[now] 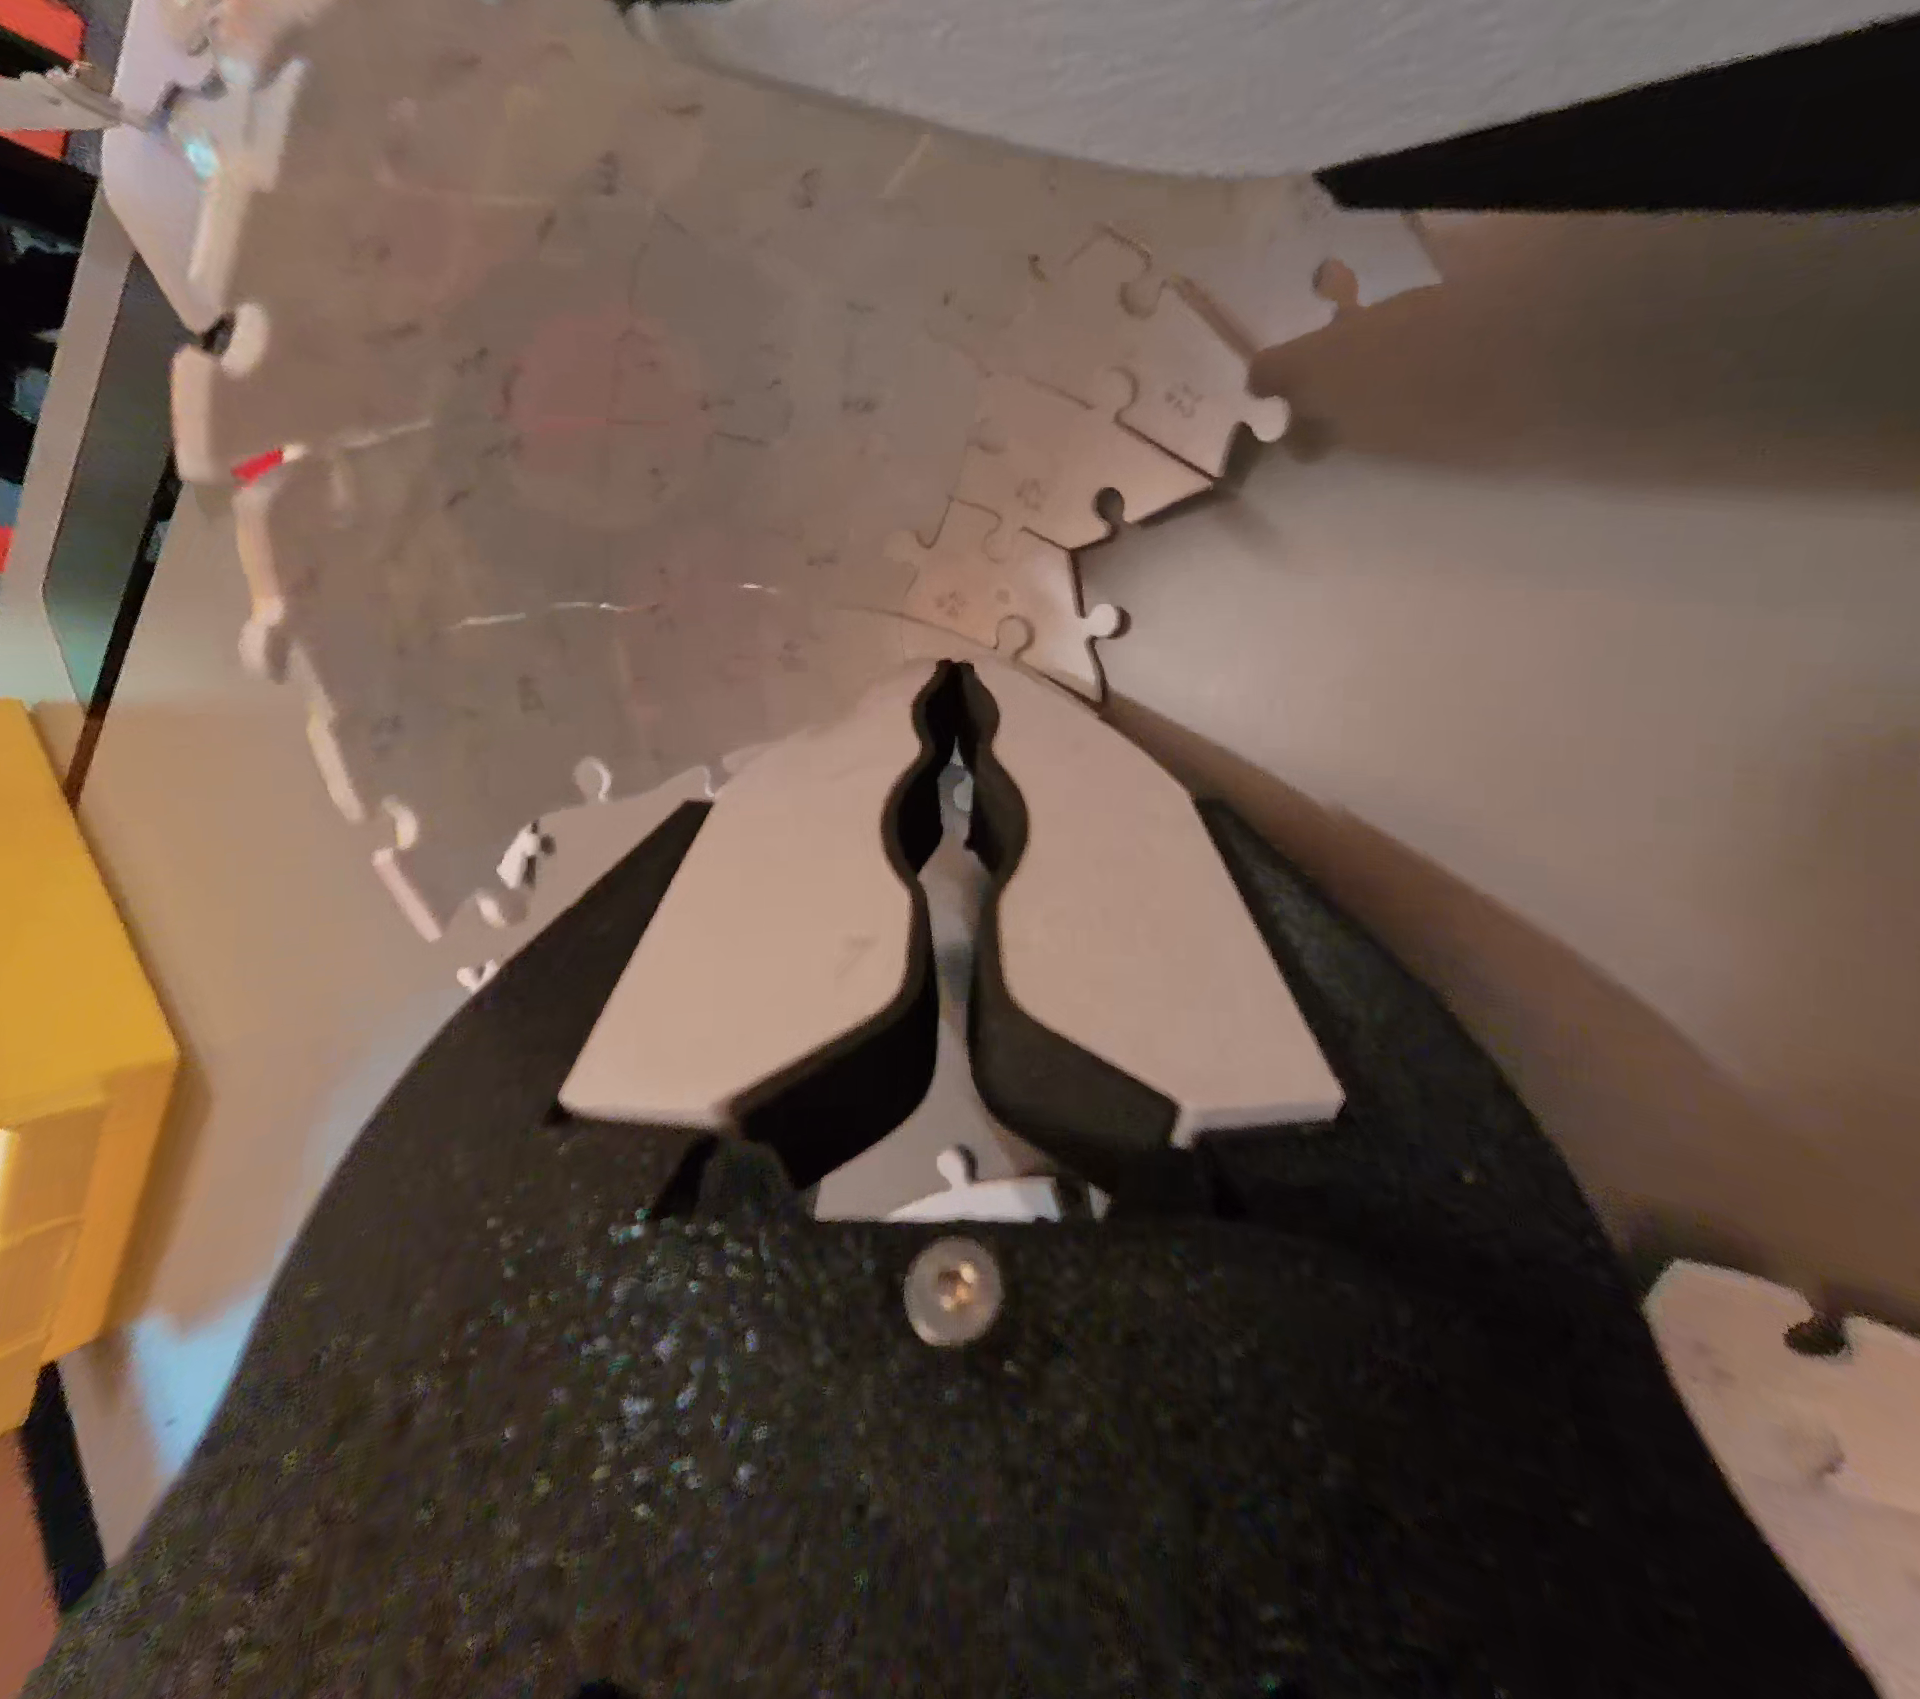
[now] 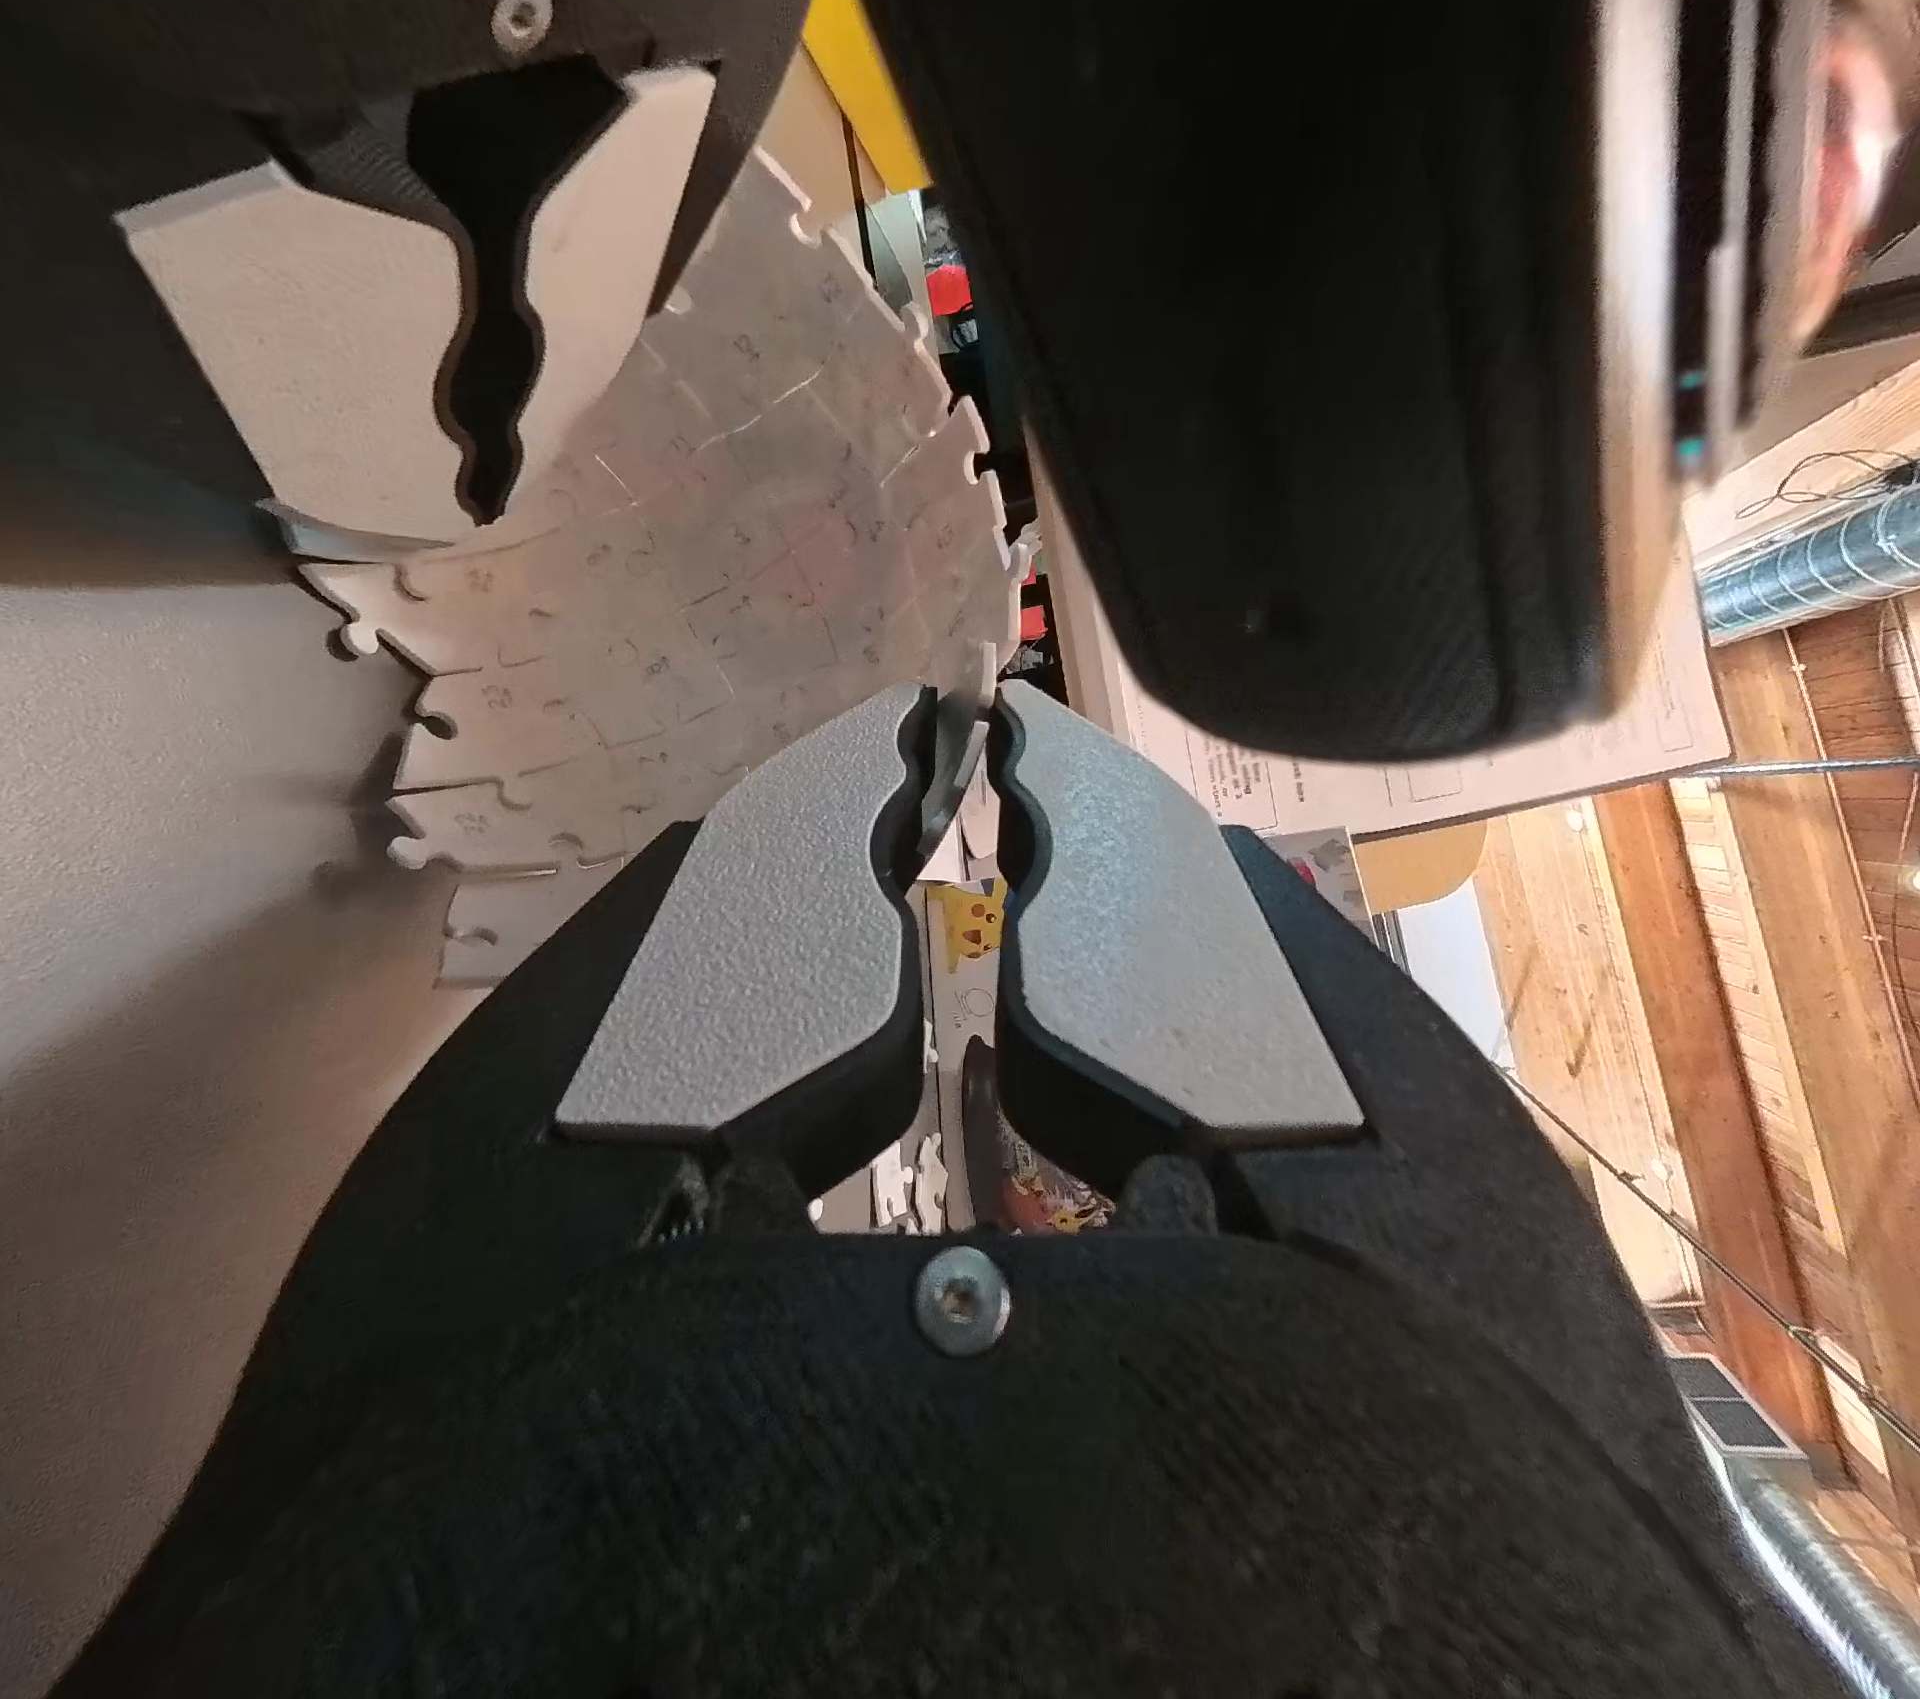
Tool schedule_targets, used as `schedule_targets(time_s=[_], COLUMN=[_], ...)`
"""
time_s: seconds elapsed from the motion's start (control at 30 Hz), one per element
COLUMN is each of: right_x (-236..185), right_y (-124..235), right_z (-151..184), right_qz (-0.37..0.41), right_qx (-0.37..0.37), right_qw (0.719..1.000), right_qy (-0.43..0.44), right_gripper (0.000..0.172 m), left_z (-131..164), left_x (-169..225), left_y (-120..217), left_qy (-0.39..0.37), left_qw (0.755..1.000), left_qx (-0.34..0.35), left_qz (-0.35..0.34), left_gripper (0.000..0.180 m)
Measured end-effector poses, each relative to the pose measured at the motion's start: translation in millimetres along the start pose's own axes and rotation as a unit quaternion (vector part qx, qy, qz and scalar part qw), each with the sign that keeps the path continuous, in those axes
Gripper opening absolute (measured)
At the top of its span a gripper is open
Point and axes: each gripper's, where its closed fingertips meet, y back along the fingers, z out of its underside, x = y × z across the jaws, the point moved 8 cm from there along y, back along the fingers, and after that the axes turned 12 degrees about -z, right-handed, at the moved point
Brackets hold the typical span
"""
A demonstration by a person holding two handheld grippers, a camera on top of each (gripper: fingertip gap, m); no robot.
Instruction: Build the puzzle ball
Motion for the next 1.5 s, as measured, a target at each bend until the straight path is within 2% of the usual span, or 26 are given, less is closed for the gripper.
schedule_targets(time_s=[0.07,0.2,0.3,0.8,0.93,1.1,1.5], right_x=[-0.1,0.4,0.1,0.1,0.2,0.3,0.5], right_y=[0.1,0.9,1.4,0.5,0.2,0.7,1.4], right_z=[-0.2,-1.0,-2.1,-0.3,0.5,-0.1,-0.8], right_qz=[0.001,0.003,0.004,0.002,0.001,0.002,0.005], right_qx=[-0.001,0.0,0.0,-0.003,-0.004,-0.005,-0.006], right_qw=[1.0,1.0,1.0,1.0,1.0,1.0,1.0], right_qy=[0.002,0.006,0.009,0.002,-0.001,0.005,0.009], right_gripper=[0.008,0.008,0.008,0.008,0.008,0.008,0.008], left_z=[0.2,5.3,6.1,2.6,-2.6,-0.8,4.3], left_x=[-1.2,-6.0,-8.0,-1.3,-3.6,-8.3,-8.7], left_y=[-0.6,-1.9,1.2,-2.5,-3.0,-3.5,0.1], left_qy=[-0.004,0.078,0.109,0.078,0.053,0.009,0.071], left_qw=[1.0,0.996,0.992,0.996,0.998,0.997,0.996], left_qx=[0.005,0.018,0.043,0.036,0.007,0.007,0.043], left_qz=[0.008,0.045,0.037,0.033,0.046,0.072,0.032], left_gripper=[0.0,0.0,0.0,0.0,0.0,0.0,0.0])
